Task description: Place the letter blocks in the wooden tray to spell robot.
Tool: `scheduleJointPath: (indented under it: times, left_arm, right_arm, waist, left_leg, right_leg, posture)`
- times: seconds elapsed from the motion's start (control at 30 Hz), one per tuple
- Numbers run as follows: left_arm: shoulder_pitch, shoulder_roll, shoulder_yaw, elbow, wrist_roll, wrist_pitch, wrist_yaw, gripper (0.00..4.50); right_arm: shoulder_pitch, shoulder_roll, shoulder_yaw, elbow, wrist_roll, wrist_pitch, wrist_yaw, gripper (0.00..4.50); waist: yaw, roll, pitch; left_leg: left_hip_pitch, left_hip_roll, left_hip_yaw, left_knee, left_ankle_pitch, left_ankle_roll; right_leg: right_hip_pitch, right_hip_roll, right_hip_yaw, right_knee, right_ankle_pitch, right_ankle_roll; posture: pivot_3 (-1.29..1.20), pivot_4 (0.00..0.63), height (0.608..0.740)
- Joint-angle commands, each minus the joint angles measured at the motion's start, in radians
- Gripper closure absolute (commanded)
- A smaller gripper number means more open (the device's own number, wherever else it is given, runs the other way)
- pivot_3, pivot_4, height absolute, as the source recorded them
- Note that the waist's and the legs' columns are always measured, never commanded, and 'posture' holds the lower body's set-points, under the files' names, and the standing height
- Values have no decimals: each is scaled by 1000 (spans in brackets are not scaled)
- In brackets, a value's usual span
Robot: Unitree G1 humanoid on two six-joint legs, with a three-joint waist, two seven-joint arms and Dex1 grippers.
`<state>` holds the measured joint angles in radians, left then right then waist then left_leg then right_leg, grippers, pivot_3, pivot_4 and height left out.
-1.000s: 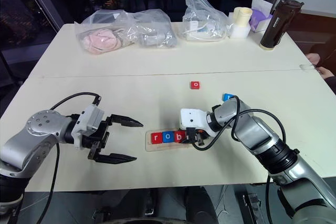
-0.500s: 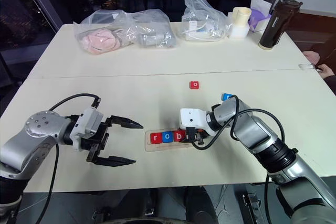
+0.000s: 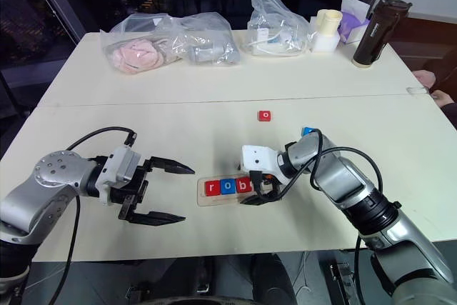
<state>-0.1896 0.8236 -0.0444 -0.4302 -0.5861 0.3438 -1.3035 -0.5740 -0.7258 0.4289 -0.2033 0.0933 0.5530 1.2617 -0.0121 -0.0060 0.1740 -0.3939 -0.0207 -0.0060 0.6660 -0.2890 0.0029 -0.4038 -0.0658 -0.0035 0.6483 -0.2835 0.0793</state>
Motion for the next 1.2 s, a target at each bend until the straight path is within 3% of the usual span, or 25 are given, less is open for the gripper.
scheduleJointPath:
  times: [0.03,0.17,0.37,0.57,0.73,1.03,1.13,1.2]
  left_arm:
    - [1,14,25,-22,-8,-2,4,0]
    - [-5,10,25,-13,-4,-1,13,0]
    - [-12,4,19,-18,-7,4,34,0]
    - [-15,6,26,-22,-14,10,51,0]
    - [-15,9,32,-24,-16,14,53,0]
    - [-9,6,35,-34,-14,17,67,0]
    - [-4,3,37,-40,-18,20,74,0]
    - [5,4,39,-40,-16,16,74,0]
  right_arm:
    - [-41,-21,-77,-30,28,5,-10,24]
    - [-120,40,-198,109,36,70,-161,24]
    - [-225,260,-307,385,-86,216,-644,24]
    - [-246,457,-457,457,-75,361,-946,24]
    - [-248,544,-491,477,-59,386,-1039,24]
    - [-282,606,-502,627,-58,316,-1133,24]
    - [-288,611,-506,661,-58,299,-1147,1273]
    - [-287,617,-490,665,-61,289,-1145,2396]
  waist:
    - [0,0,0]
    - [-3,0,0]
    - [-4,0,0]
    - [-3,1,0]
    - [-5,1,0]
    - [-10,0,0]
    - [-10,0,-1]
    - [-10,0,-1]
  left_leg:
    - [0,0,0,0,0,0]
    - [0,0,0,0,0,0]
    - [0,0,0,-2,1,-2]
    - [-16,-1,1,-1,7,-11]
    - [-17,-1,1,-1,6,-10]
    - [-13,-1,1,1,7,-7]
    - [-13,-1,1,1,8,-7]
    - [-13,-1,1,1,8,-7]
  right_leg:
    - [0,0,0,0,0,0]
    - [0,0,0,0,0,0]
    - [-2,0,0,1,1,-1]
    - [-19,0,0,5,1,0]
    - [-20,2,0,7,1,0]
    - [-20,3,1,16,1,-1]
    - [-20,3,1,16,1,-1]
    - [-20,3,1,16,1,-1]
  posture:
    - [0,150,740]
    - [0,150,740]
    - [0,150,740]
    - [0,150,740]
    - [0,150,740]
    - [0,150,740]
    - [0,150,740]
    - [0,150,740]
